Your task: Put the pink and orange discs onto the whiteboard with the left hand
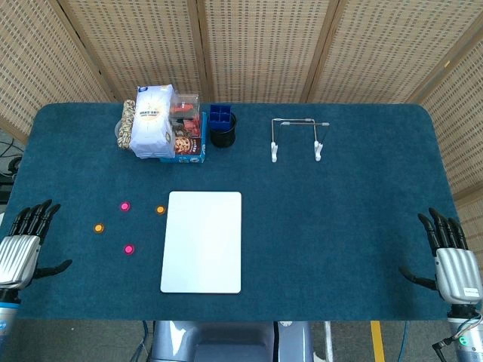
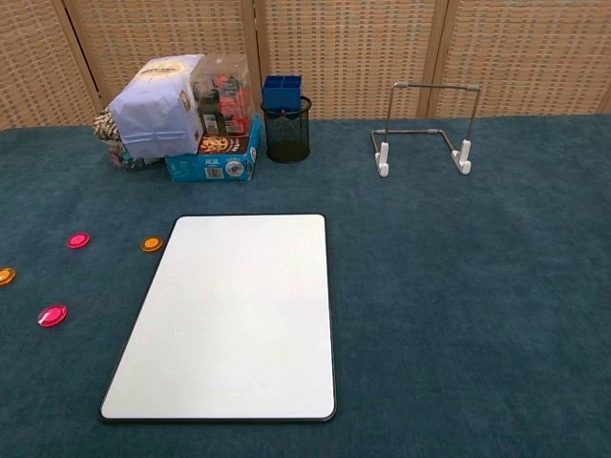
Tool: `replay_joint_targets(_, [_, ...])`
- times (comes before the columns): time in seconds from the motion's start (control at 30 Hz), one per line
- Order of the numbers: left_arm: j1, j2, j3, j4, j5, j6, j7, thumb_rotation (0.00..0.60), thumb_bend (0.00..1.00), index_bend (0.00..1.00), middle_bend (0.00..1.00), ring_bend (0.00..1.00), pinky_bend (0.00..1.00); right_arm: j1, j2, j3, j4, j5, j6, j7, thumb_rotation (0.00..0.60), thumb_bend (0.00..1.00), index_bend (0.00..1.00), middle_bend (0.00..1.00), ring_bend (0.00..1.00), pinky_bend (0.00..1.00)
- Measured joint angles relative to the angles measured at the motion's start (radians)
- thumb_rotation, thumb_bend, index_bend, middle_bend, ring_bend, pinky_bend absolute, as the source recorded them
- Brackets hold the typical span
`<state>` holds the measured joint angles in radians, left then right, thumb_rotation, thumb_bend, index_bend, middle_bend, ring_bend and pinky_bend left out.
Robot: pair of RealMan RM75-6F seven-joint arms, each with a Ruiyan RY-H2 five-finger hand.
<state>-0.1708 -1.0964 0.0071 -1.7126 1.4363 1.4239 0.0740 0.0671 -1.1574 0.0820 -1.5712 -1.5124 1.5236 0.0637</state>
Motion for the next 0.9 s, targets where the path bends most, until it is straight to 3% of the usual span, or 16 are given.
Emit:
replay_joint_targets(0.27, [-0.002,-0.017,0.004,0.021,0.04,-0.008,-0.031,0.6,0.02,0.0,0.0,0.0,0.0,-0.004,-0.009,-0.003,0.014,-0.016,0.013,0.0,0.6,0.13,0.0,0.0,0.0,0.0])
replay_joint_targets(0.33, [-0.015,-0.029,0.005,0.035,0.041,-0.039,-0.053,0.6,0.06,0.04,0.0,0.0,0.0,-0.004,-0.01,-0.003,0.012,-0.015,0.014,-0.002,0.6,0.13,0.0,0.0,0.0,0.0])
replay_joint_targets(0.5, [-0.07,-0.079,0.002,0.087,0.005,-0.192,-0.085,0.6,0.22,0.32,0.0,0.0,0.0,-0.005,-0.008,-0.004,0.013,-0.013,0.012,0.008,0.6,0.14,0.0,0.0,0.0,0.0])
replay_joint_targets(0.7, [-0.143,-0.17,-0.01,0.153,-0.06,-0.334,-0.061,0.6,0.34,0.42,0.0,0.0,0.0,-0.002,-0.003,-0.007,0.014,-0.014,0.0,0.012,0.6,0.13,0.0,0.0,0.0,0.0])
replay_joint_targets(0.9, [-0.181,-0.22,-0.028,0.174,-0.125,-0.388,0.015,0.6,0.34,0.43,0.0,0.0,0.0,0.0,0.003,-0.009,0.011,-0.013,-0.006,0.023,0.6,0.13,0.0,0.0,0.0,0.0])
